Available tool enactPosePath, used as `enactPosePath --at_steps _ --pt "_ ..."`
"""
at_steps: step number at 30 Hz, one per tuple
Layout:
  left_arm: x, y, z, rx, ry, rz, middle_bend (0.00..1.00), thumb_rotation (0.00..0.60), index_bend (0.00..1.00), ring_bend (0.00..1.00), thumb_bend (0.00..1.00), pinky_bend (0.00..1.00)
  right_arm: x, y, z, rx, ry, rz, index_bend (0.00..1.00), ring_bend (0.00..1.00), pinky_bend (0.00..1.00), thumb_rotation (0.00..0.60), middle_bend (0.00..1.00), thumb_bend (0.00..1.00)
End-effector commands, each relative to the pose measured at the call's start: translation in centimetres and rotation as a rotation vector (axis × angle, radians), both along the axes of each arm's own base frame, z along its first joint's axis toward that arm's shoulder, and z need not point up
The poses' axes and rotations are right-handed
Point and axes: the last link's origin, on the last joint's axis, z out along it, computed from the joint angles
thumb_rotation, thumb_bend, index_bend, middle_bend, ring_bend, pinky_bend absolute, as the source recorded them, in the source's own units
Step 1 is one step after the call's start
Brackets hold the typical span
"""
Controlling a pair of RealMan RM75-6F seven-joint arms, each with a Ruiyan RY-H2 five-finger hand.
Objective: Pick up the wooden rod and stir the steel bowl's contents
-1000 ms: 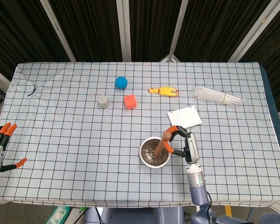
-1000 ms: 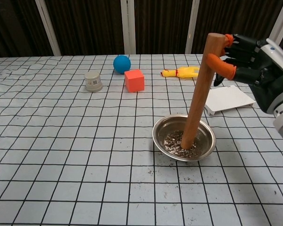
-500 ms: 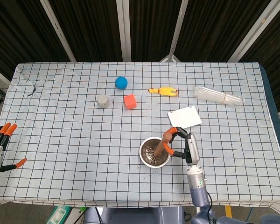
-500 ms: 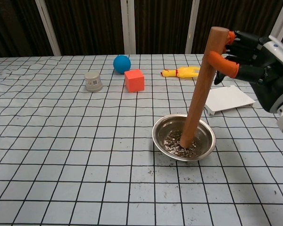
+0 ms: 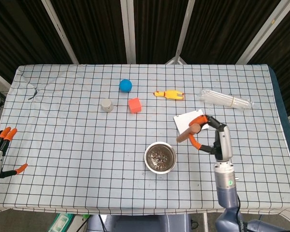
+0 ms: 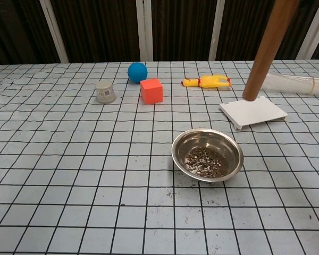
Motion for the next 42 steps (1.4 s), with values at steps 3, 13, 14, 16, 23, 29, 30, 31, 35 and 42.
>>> enactPosePath --at_steps 3,13,14,16,23,29,30,31,35,42 --pt "0.1 -0.1 -0.1 -0.005 0.005 -0.004 0.00 0.600 0.00 0.00 0.03 0.01 -4.2 -1.7 4.8 -0.103 0.244 -0.136 0.81 0.65 0.59 0.600 0.60 0.52" --pt "0.2 -0.1 -0.2 0.002 0.009 -0.005 0.00 0.600 0.00 0.00 0.03 0.01 -12.8 -2.5 7.9 -0.152 0.597 -0.411 0.81 0.65 0.59 0.600 0.60 0.52" --pt "0.2 -0.1 -0.2 0.002 0.011 -0.005 0.00 0.600 0.00 0.00 0.03 0.01 -13.2 -2.4 7.9 -0.164 0.650 -0.424 0.81 0.65 0.59 0.600 0.60 0.52" --pt "0.2 -0.2 -0.3 0.001 0.013 -0.004 0.00 0.600 0.00 0.00 0.03 0.01 -13.4 -2.0 7.5 -0.158 0.748 -0.424 0.75 0.60 0.53 0.600 0.58 0.52" --pt "0.2 -0.3 -0.3 0.004 0.009 -0.001 0.00 0.600 0.00 0.00 0.03 0.01 -12.6 0.7 4.1 0.080 1.112 -0.355 0.09 0.03 0.00 0.600 0.13 0.52" --pt "0.1 -0.3 -0.2 -0.002 0.005 0.001 0.00 0.600 0.00 0.00 0.03 0.01 -10.1 3.4 2.9 0.209 1.208 -0.263 0.01 0.00 0.00 0.600 0.06 0.49" --pt "0.1 -0.3 -0.3 -0.004 0.004 0.001 0.00 0.600 0.00 0.00 0.03 0.01 -9.8 3.6 2.8 0.211 1.208 -0.254 0.01 0.00 0.00 0.600 0.06 0.49" --pt "0.1 -0.4 -0.3 -0.007 0.002 0.002 0.00 0.600 0.00 0.00 0.03 0.01 -9.5 4.0 2.8 0.208 1.206 -0.241 0.01 0.00 0.00 0.600 0.06 0.49" --pt "0.1 -0.4 -0.2 -0.008 -0.002 0.003 0.00 0.600 0.00 0.00 0.03 0.01 -9.1 5.0 3.1 0.191 1.190 -0.216 0.01 0.00 0.00 0.600 0.06 0.48" --pt "0.2 -0.4 -0.1 -0.001 -0.003 -0.006 0.00 0.600 0.00 0.00 0.03 0.01 -11.2 6.1 4.3 0.106 1.205 -0.252 0.00 0.00 0.00 0.600 0.06 0.48"
